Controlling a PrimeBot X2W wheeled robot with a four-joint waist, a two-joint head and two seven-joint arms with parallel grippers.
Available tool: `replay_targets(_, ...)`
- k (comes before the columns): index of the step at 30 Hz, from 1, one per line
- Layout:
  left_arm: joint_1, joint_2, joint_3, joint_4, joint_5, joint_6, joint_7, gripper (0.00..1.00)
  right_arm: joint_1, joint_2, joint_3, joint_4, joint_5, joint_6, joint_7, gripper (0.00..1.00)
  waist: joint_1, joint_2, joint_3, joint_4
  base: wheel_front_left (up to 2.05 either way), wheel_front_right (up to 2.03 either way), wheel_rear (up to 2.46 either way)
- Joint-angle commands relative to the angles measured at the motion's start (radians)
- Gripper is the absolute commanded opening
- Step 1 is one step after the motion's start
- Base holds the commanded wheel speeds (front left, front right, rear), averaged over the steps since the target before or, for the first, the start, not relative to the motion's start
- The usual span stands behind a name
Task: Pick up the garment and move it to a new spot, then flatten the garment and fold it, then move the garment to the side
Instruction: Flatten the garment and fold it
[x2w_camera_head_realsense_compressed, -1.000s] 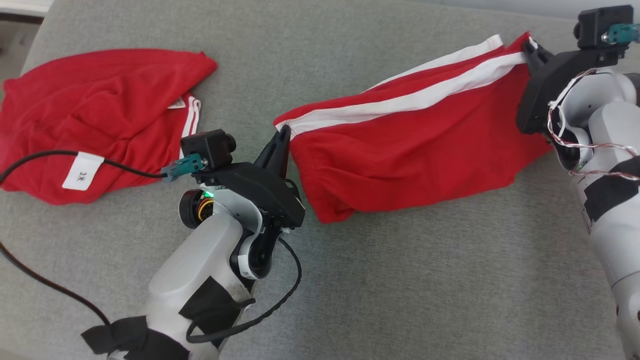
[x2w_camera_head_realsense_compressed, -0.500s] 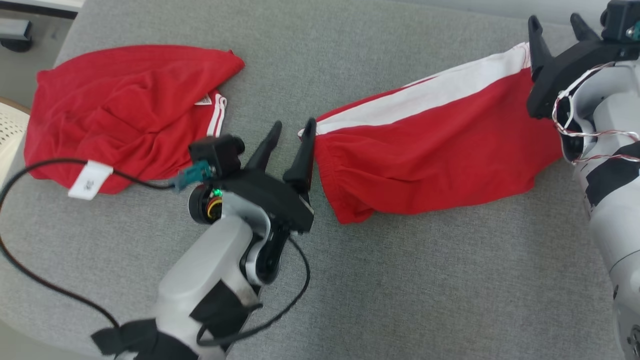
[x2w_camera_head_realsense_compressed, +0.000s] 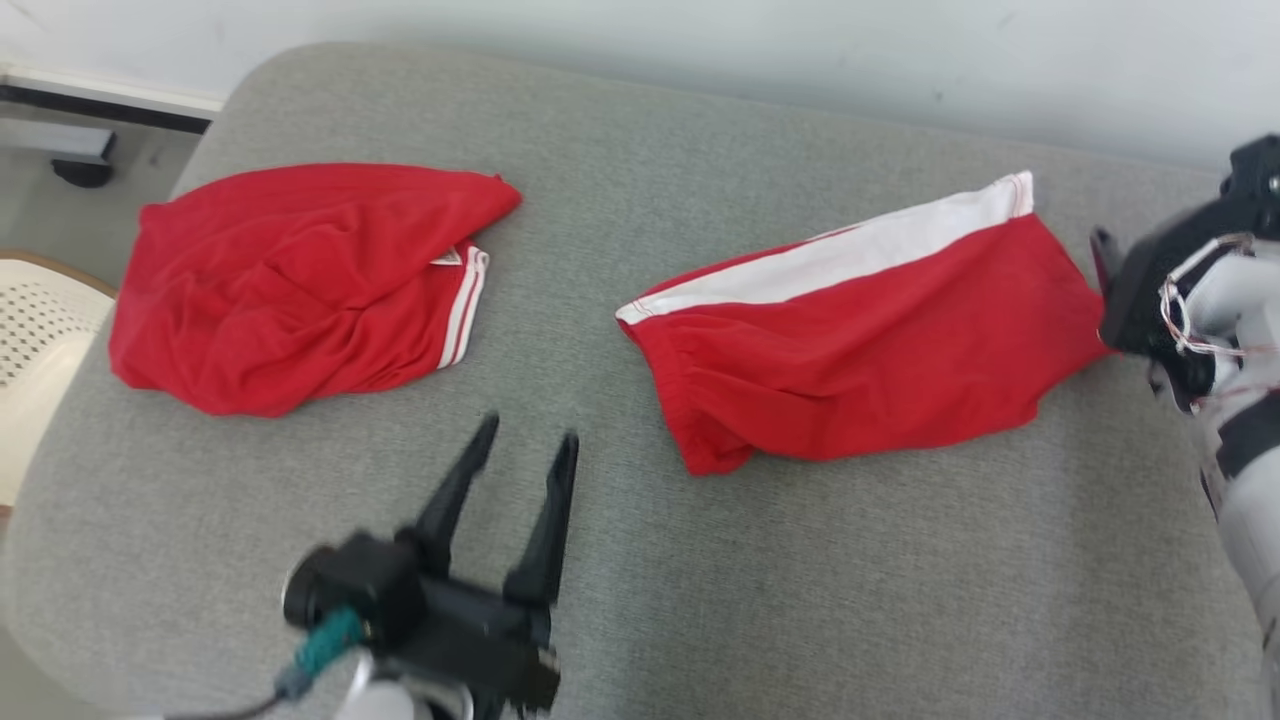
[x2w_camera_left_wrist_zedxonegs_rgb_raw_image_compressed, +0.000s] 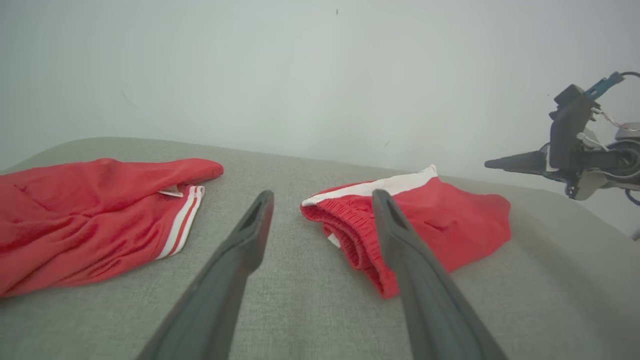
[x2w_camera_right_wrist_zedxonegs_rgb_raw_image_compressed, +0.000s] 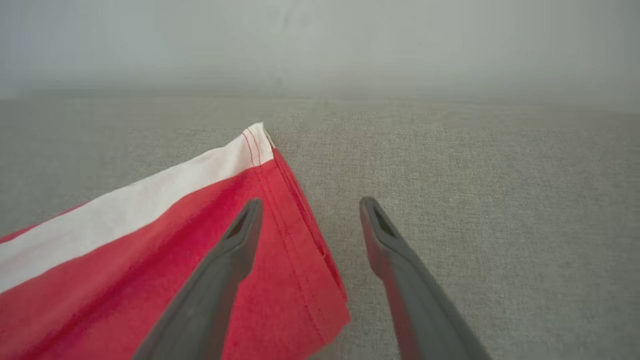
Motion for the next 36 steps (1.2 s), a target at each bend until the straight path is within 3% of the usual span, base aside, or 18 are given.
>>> replay_targets(1, 0.029, 0.003, 0.003, -0.011, 0.015, -0.006, -0.004, 1.0, 0.026, -0.008, -0.003, 0.005, -0.01, -0.002, 0.014, 1.0, 0.0003, 0.0001, -0.013, 0.016, 0.0, 0.0, 0.0)
replay_targets(7, 0.174, -0.016, 0.022, -0.042, 0.059, -0.03, -0.004, 1.0, 0.046, -0.058, -0.067, 0.006, -0.056, -0.002, 0.113, 1.0, 0.0003, 0.0001, -0.001, 0.075, 0.0, 0.0, 0.0)
replay_targets(13, 0.189, -0.047, 0.036, -0.053, 0.089, -0.046, -0.004, 1.0, 0.019, -0.106, -0.155, 0.006, -0.126, -0.002, 0.165, 1.0, 0.0003, 0.0001, 0.036, 0.142, 0.0, 0.0, 0.0)
replay_targets(26, 0.185, -0.083, 0.033, -0.055, 0.138, -0.064, -0.004, 1.0, 0.045, -0.084, -0.253, 0.011, -0.236, -0.001, 0.235, 1.0, 0.0003, 0.0001, 0.089, 0.201, 0.0, 0.0, 0.0)
replay_targets(30, 0.18, -0.091, 0.035, -0.047, 0.144, -0.068, -0.004, 1.0, 0.065, -0.097, -0.269, 0.015, -0.268, 0.0, 0.308, 1.0, 0.0003, 0.0001, 0.09, 0.207, 0.0, 0.0, 0.0)
replay_targets(31, 0.181, -0.091, 0.037, -0.044, 0.145, -0.068, -0.004, 1.0, 0.071, -0.098, -0.276, 0.017, -0.274, 0.0, 0.334, 0.97, 0.0003, 0.0001, 0.089, 0.207, 0.0, 0.0, 0.0)
replay_targets(32, 0.182, -0.091, 0.039, -0.042, 0.145, -0.067, -0.004, 1.0, 0.076, -0.097, -0.28, 0.02, -0.282, 0.0, 0.353, 0.48, 0.0003, 0.0001, 0.088, 0.207, 0.0, 0.0, 0.0)
replay_targets(33, 0.183, -0.092, 0.041, -0.041, 0.145, -0.068, -0.004, 1.0, 0.079, -0.098, -0.284, 0.018, -0.293, 0.0, 0.364, 0.21, 0.0003, 0.0001, 0.087, 0.205, 0.0, 0.0, 0.0)
replay_targets(34, 0.183, -0.092, 0.041, -0.041, 0.145, -0.068, -0.004, 1.0, 0.079, -0.098, -0.284, 0.018, -0.293, 0.0, 0.364, 0.21, 0.0003, 0.0001, 0.087, 0.205, 0.0, 0.0, 0.0)
replay_targets(35, 0.184, -0.094, 0.043, -0.039, 0.144, -0.069, -0.004, 1.0, 0.081, -0.097, -0.287, 0.012, -0.303, 0.0, 0.369, 0.02, 0.0003, 0.0001, 0.087, 0.204, 0.0, 0.0, 0.0)
replay_targets(36, 0.184, -0.096, 0.043, -0.037, 0.144, -0.07, -0.004, 1.0, 0.083, -0.094, -0.291, 0.006, -0.311, 0.0, 0.37, 0.0, 0.0003, 0.0001, 0.087, 0.202, 0.0, 0.0, 0.0)
